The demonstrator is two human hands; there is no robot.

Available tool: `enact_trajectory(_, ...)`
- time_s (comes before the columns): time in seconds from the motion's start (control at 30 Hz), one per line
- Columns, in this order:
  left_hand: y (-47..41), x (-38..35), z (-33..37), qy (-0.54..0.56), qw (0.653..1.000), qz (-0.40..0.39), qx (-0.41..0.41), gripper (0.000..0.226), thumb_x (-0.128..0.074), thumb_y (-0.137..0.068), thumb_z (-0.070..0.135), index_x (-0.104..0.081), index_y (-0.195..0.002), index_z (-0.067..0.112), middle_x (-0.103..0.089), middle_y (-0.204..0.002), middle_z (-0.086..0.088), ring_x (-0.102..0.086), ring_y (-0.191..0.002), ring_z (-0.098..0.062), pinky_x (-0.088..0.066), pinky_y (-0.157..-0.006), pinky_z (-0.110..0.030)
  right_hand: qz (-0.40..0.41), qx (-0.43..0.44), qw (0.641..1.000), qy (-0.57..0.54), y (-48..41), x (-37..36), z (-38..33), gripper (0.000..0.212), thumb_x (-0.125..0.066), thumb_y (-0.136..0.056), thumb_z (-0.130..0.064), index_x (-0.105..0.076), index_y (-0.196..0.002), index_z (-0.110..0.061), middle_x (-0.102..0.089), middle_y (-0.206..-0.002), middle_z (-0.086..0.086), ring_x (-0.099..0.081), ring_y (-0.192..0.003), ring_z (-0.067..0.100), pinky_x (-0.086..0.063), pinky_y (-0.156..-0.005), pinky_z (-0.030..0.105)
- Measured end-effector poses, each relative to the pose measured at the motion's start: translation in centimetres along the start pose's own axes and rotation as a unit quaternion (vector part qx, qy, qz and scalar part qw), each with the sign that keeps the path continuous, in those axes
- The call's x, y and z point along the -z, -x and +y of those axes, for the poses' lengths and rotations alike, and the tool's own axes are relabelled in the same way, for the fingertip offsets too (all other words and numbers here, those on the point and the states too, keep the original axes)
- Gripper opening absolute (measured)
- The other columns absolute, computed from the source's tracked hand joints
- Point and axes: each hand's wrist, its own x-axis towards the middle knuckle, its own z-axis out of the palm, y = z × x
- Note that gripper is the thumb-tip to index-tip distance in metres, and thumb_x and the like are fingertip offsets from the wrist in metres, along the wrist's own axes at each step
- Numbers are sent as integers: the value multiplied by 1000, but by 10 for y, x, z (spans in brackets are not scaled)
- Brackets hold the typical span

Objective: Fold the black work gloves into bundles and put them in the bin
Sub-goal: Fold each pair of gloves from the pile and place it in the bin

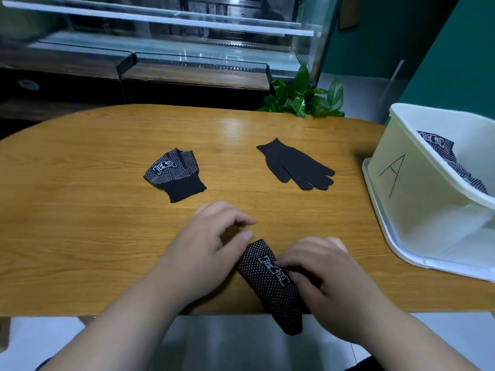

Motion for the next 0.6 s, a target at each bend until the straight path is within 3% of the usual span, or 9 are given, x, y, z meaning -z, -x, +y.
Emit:
enact_trajectory(0.17,-22,3,13,-115,966,-226,56,16,-64,-89,48,-69,-100,36,-56,-96,16,-53,-96,-2,-43,-86,-23,-8,-2,998,-69,-4,2,3,20,-61,-86,-26,-71,-96,-39,-65,-104,-34,-57,-108,-9,-39,-95,26)
enact_trajectory(0.27,-24,4,21,-174,940,-286,60,20,-63,-87,52,-64,-93,33,-53,-98,14,-47,-103,-6,-43,-91,-29,-18,11,997,-78,-5,1,4,17,-60,-87,-30,-73,-95,-38,-66,-100,-35,-58,-106,-4,-44,-93,27)
enact_trajectory(0.47,-15,0,29,-191,932,-306,37,20,-60,-83,50,-54,-85,31,-50,-95,14,-40,-99,-6,-44,-89,-30,-34,-34,997,-60,-3,5,9,8,-74,-86,-38,-73,-95,-39,-63,-93,-29,-52,-103,-2,-41,-84,16)
enact_trajectory(0.6,-11,1,34,-174,949,-261,33,19,-62,-81,46,-53,-84,29,-53,-85,14,-46,-80,-1,-39,-66,-21,-54,-56,996,-46,-3,9,10,11,-71,-87,-45,-73,-96,-38,-60,-91,-26,-48,-104,-3,-37,-87,15)
